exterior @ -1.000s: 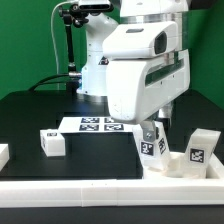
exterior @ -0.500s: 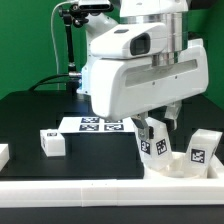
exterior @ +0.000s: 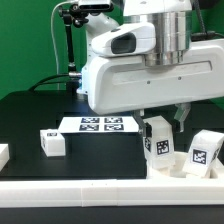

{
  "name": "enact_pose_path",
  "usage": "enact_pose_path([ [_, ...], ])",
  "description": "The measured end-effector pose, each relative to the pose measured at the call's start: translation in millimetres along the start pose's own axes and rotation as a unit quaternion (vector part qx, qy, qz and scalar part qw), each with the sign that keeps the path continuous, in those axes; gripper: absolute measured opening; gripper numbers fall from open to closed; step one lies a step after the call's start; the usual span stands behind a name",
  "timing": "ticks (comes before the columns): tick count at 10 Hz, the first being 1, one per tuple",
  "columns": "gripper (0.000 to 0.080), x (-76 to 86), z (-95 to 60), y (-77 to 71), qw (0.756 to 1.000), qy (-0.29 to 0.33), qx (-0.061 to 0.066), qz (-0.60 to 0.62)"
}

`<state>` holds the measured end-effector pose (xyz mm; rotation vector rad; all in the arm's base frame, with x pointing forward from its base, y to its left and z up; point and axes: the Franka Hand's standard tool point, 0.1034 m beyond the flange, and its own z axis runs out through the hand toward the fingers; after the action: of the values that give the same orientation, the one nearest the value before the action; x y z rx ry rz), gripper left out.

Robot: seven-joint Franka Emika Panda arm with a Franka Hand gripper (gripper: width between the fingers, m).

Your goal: Assemble stool

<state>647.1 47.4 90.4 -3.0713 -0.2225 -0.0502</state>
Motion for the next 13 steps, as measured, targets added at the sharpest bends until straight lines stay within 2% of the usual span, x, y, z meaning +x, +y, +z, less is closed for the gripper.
enact_pose_path([
  [3, 0.0346, 0.4, -0.3, -1.8, 0.992, 0.0, -0.001, 0.124],
  [9, 0.0346, -0.3, -1.3, 2.6, 0.969, -0.001, -0.002, 0.247],
  [12, 0.0346, -10.3, 2.2, 2.6, 0.932, 0.035, 0.002, 0.36],
  [13, 0.0346, -11.5, 2.2, 4.0, 0.912, 0.045, 0.003, 0.407],
])
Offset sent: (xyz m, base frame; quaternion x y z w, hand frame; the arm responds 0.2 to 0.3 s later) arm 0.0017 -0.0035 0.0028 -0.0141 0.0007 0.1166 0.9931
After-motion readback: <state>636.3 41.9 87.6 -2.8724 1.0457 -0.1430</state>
